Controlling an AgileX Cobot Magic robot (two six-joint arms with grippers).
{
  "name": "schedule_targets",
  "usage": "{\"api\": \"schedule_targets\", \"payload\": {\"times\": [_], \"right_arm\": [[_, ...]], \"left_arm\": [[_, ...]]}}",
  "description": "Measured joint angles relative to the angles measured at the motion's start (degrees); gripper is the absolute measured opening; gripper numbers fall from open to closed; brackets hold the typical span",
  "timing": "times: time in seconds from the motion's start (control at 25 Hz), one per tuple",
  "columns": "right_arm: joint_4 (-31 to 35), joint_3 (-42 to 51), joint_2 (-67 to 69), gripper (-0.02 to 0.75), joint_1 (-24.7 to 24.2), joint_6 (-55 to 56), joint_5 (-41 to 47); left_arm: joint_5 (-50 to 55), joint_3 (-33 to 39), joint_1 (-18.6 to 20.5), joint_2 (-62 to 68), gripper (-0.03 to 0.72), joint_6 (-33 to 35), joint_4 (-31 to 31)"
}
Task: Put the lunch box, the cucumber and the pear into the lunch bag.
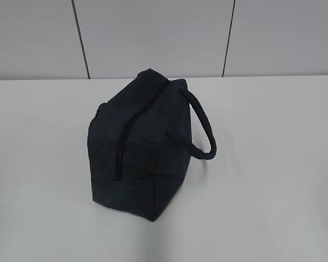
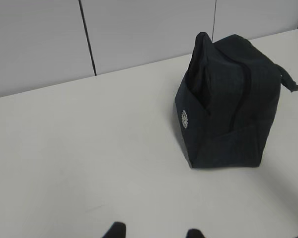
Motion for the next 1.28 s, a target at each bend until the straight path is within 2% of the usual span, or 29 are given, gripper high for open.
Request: {"api": "schedule_targets", "payload": {"times": [0.52, 0.84, 1.28], "right_arm": [[0.0, 0.0, -0.1, 0.389, -0.3, 0.2, 0.0], [0.0, 0.0, -0.1, 0.389, -9.8, 0.2, 0.0], [0.0, 0.0, -0.1, 0.389, -10.3, 0.2, 0.0]], "left_arm": [[0.0, 0.0, 0.5, 0.0, 0.228, 0.0, -0.1], [0.0, 0.0, 10.6, 0.0, 0.228, 0.0, -0.1], [0.0, 0.0, 11.0, -0.1, 0.228, 0.0, -0.1]]}}
